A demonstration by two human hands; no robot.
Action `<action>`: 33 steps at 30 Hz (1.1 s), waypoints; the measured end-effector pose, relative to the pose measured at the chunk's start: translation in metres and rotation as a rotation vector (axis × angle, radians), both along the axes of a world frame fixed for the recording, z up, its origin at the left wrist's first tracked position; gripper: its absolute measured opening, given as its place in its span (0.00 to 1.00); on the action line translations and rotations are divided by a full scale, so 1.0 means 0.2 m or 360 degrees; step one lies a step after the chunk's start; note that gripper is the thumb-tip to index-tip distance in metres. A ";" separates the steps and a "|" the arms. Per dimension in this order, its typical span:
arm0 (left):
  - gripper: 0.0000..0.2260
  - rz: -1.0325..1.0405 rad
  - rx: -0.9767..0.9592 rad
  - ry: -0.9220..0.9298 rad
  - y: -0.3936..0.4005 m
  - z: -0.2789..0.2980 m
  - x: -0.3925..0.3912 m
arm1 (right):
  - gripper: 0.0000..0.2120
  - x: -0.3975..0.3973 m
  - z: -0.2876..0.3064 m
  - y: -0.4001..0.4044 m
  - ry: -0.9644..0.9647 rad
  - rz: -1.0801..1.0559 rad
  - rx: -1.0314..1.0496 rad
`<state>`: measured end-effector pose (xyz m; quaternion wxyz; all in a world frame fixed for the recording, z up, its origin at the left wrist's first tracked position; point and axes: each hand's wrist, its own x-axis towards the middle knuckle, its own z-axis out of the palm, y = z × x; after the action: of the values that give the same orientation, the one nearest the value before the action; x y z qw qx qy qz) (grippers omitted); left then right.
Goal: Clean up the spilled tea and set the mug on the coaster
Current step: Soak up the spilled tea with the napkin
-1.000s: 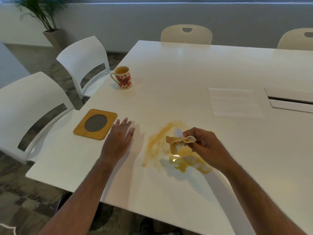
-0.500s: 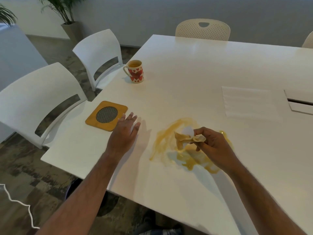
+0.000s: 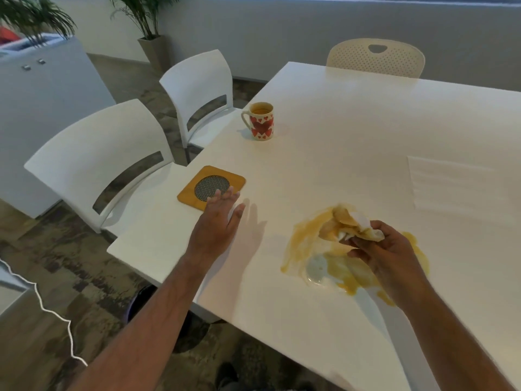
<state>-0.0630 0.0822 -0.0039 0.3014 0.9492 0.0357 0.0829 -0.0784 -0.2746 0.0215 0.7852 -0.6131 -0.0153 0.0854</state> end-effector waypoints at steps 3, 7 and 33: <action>0.23 -0.0003 0.0028 -0.0016 0.08 0.01 -0.01 | 0.07 0.00 0.01 0.09 0.0129 -0.0050 0.0230; 0.24 0.0074 0.0015 -0.0050 0.24 0.04 -0.03 | 0.13 0.03 0.05 0.26 0.0214 -0.0087 0.0394; 0.29 0.0726 0.0203 -0.0007 1.76 0.04 -0.64 | 0.15 0.21 0.15 2.21 0.0416 0.0672 0.0434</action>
<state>-0.1911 0.4335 0.0037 0.2145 0.9335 0.2432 0.1530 -0.0372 0.1670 0.0523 0.8206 -0.4688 -0.0526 0.3226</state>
